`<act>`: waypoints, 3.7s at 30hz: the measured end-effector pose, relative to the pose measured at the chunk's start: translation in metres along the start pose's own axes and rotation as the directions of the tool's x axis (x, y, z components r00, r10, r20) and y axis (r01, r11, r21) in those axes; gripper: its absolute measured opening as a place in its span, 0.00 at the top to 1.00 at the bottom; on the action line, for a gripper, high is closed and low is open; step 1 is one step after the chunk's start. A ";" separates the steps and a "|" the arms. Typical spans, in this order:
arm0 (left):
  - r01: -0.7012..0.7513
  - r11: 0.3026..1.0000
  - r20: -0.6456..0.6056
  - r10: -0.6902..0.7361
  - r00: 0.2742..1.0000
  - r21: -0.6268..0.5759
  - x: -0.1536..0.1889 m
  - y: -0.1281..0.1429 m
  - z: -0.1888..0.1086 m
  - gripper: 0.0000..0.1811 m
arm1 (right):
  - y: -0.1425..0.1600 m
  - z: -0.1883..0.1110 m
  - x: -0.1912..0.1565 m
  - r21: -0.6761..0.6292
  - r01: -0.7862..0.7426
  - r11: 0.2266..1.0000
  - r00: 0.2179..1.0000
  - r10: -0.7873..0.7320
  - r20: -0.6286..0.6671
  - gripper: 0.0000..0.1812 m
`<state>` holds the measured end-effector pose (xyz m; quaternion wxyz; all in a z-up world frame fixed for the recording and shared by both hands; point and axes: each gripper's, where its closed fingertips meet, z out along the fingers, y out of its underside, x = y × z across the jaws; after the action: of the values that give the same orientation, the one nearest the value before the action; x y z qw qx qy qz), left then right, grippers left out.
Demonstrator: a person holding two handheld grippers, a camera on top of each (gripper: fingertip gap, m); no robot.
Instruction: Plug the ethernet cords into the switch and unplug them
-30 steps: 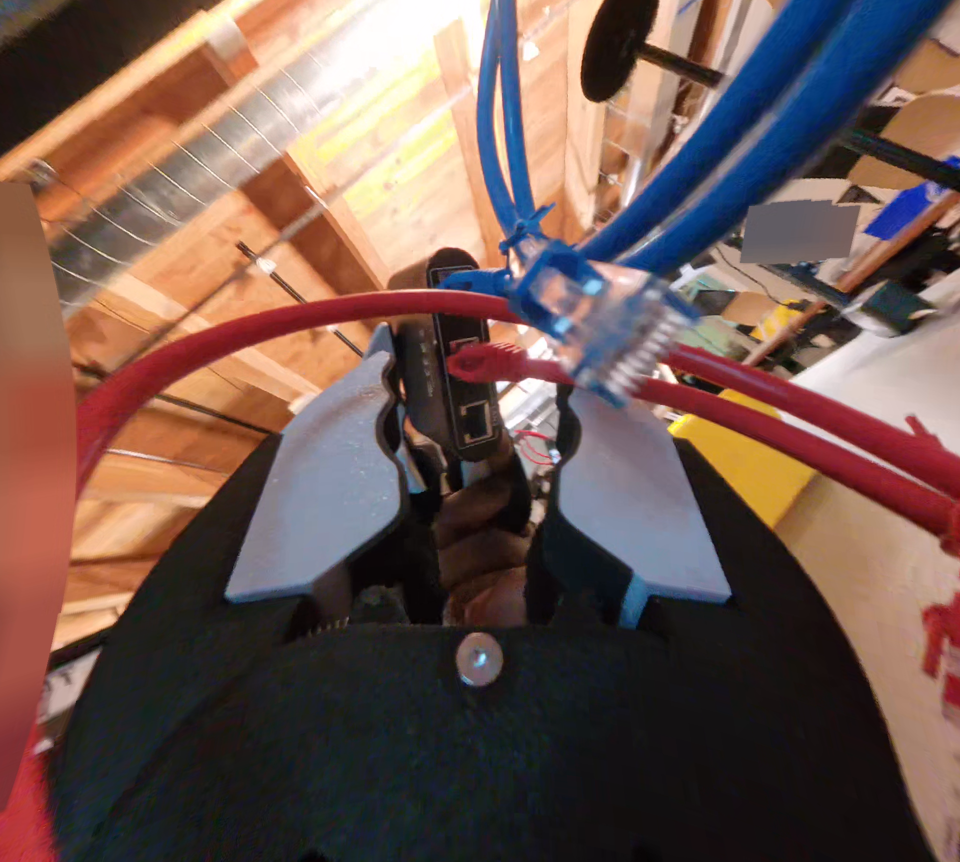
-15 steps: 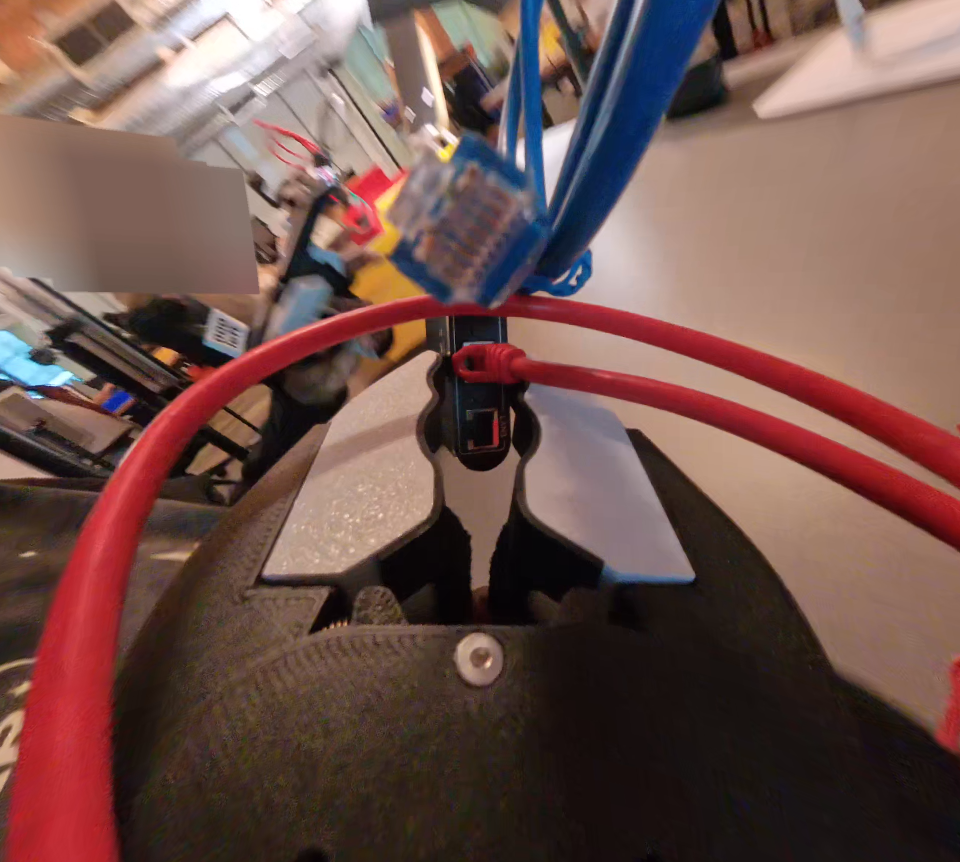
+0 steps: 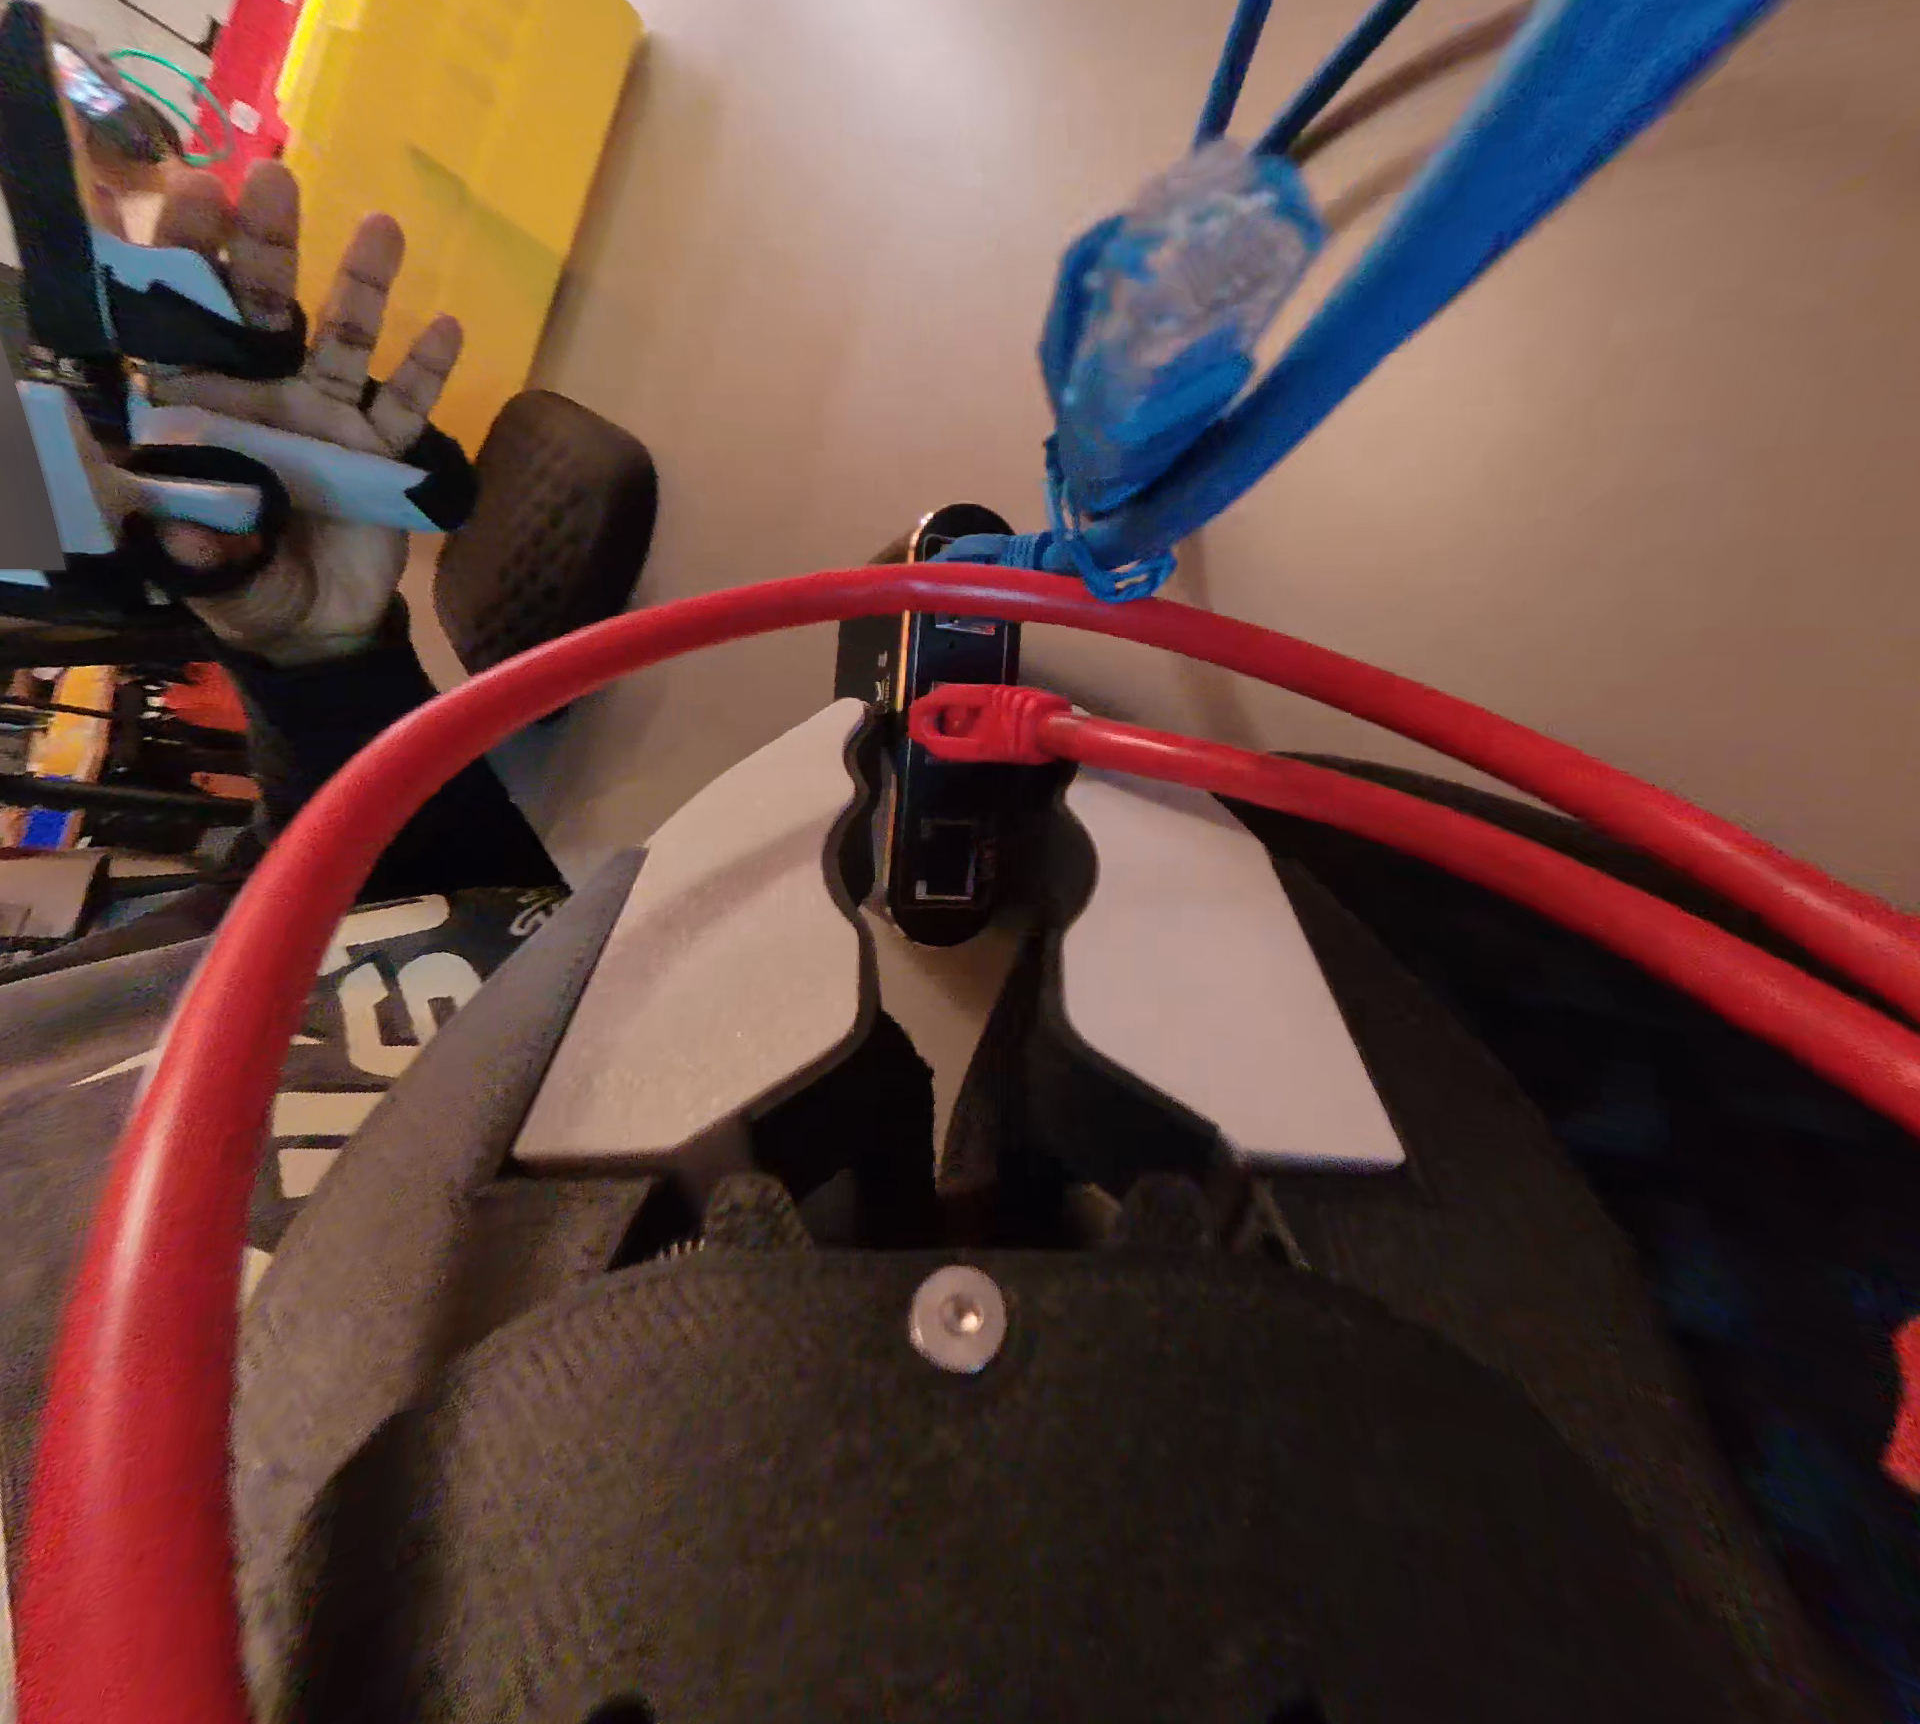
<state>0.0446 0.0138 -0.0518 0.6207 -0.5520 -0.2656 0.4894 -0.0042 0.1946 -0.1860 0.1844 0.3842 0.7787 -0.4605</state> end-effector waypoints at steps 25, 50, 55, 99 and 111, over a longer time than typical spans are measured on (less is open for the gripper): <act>0.288 0.941 0.058 -0.302 0.951 0.180 -0.020 -0.010 -0.006 0.36 | -0.098 -0.110 -0.127 0.559 0.741 0.372 0.623 -0.692 -0.365 0.30; 0.067 0.991 0.537 0.007 0.843 -0.118 -0.154 -0.063 -0.155 0.66 | -0.083 -0.160 -0.150 0.751 0.660 -0.025 0.539 -0.680 -0.497 0.56; 0.160 0.914 0.658 0.139 0.740 -0.372 -0.200 -0.011 -0.207 0.52 | -0.083 -0.157 -0.141 0.760 0.620 0.194 0.629 -0.702 -0.334 0.98; -0.597 0.544 0.469 0.833 0.295 -0.590 -0.127 -0.095 -0.123 0.94 | -0.075 -0.081 -0.177 0.704 0.707 0.067 0.414 -0.846 -0.336 0.72; -0.878 0.186 0.094 0.982 0.161 -0.440 -0.015 -0.013 -0.014 0.94 | -0.063 -0.028 -0.188 0.660 0.728 0.184 0.393 -0.901 -0.182 0.80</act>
<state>0.0550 -0.0049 -0.0393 0.0330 -0.5782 -0.0384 0.8143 0.0688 0.1200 -0.0150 -0.1426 -0.1198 0.6148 -0.7664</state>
